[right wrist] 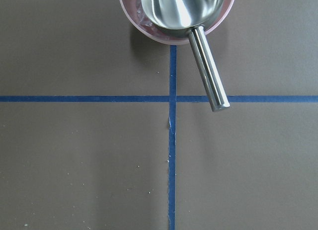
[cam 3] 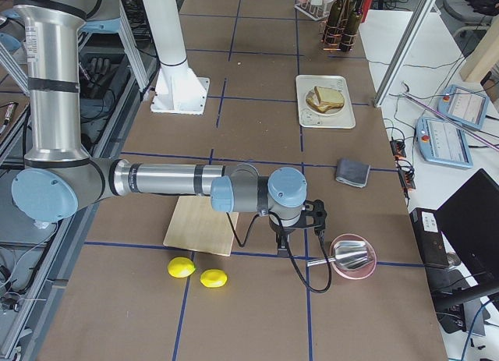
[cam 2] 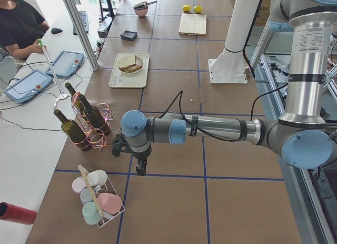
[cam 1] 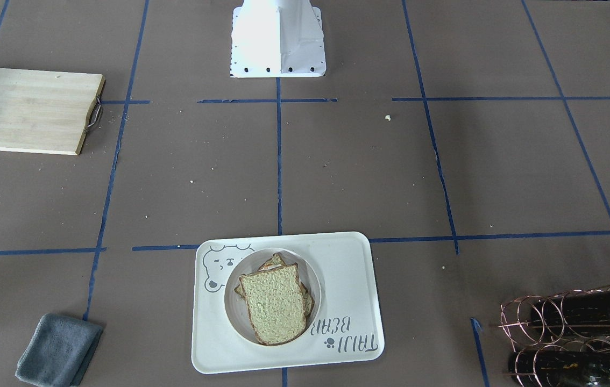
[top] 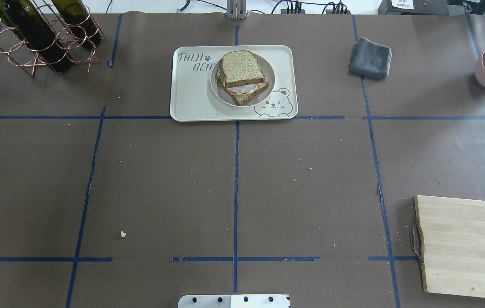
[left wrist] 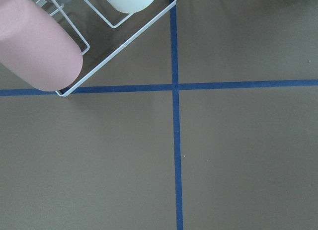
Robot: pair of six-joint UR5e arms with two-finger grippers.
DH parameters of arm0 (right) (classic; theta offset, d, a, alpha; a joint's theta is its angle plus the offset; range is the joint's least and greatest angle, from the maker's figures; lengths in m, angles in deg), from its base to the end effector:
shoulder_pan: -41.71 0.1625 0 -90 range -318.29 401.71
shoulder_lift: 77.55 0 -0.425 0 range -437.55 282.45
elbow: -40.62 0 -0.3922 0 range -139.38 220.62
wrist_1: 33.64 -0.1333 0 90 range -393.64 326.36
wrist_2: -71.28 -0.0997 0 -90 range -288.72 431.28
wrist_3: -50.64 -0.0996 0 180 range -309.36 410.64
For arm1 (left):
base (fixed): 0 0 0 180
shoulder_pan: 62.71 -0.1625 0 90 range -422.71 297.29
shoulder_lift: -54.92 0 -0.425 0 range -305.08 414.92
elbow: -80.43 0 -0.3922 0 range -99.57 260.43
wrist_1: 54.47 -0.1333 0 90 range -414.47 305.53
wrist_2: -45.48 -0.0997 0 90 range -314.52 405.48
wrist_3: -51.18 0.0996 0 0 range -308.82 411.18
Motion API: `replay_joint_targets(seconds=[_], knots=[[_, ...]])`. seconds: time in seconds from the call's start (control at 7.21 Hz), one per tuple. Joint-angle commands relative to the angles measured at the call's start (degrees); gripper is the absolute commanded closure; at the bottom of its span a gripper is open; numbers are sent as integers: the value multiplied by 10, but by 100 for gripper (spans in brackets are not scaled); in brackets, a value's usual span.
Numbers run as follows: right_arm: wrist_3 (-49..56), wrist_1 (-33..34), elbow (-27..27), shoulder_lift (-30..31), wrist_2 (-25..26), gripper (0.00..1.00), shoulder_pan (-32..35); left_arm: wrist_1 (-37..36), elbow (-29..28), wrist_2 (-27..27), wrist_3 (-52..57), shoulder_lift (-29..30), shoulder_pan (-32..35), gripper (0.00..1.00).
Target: Make sandwich and place on tray
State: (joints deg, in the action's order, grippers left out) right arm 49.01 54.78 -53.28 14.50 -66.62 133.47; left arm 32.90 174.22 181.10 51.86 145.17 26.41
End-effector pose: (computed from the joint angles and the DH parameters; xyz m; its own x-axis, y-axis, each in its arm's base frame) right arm 0.0741 -0.4783 0.6353 0.6703 0.0046 0.7420 -0.0497 0.9980 0.0387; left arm -0.0545 -0.4954 0.6271 0.6988 0.0402 -0.7142 -0.0236 0.9992 0.0331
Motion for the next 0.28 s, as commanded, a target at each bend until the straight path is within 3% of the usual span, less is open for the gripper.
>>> replay_joint_targets(seconds=[0.0,0.14], knots=[[0,0,-2,-1,0,0,0,0,1,0,0,1,0,0],[0,0,-2,-2,0,0,0,0,1,0,0,2,0,0]])
